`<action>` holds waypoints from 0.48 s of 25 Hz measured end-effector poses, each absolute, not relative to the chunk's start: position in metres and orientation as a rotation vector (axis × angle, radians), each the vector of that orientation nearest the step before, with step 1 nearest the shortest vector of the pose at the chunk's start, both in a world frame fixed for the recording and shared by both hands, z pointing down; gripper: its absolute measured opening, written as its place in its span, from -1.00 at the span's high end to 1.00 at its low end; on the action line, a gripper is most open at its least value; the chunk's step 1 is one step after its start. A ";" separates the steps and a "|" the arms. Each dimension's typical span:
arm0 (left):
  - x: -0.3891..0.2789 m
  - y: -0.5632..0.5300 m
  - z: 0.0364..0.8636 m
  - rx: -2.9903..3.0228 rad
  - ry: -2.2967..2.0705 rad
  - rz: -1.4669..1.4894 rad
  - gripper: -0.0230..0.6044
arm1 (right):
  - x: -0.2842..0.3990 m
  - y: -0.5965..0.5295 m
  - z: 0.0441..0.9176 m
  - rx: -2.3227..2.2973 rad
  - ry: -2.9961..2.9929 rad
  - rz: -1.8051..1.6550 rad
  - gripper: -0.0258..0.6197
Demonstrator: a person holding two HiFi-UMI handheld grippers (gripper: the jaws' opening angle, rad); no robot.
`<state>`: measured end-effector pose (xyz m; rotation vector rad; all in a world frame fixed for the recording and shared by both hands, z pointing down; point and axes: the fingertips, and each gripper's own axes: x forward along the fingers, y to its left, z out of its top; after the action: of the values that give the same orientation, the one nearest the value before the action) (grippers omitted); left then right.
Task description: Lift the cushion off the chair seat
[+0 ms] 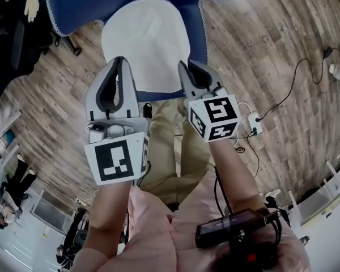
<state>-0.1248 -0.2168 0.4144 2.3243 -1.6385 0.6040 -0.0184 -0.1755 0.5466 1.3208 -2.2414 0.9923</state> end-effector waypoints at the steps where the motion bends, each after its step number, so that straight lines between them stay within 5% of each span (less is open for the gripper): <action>1: -0.128 -0.215 0.401 2.325 -1.668 0.582 0.88 | -0.022 -0.175 0.532 1.309 -2.262 0.966 0.82; 12: -0.121 -0.170 0.258 2.371 -1.883 0.349 0.88 | -0.018 -0.160 0.365 1.279 -2.427 0.577 0.83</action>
<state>-0.1214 -0.1695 0.2585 2.3713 -1.8827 0.3492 -0.0181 -0.1595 0.3650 1.2789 -2.4271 0.5773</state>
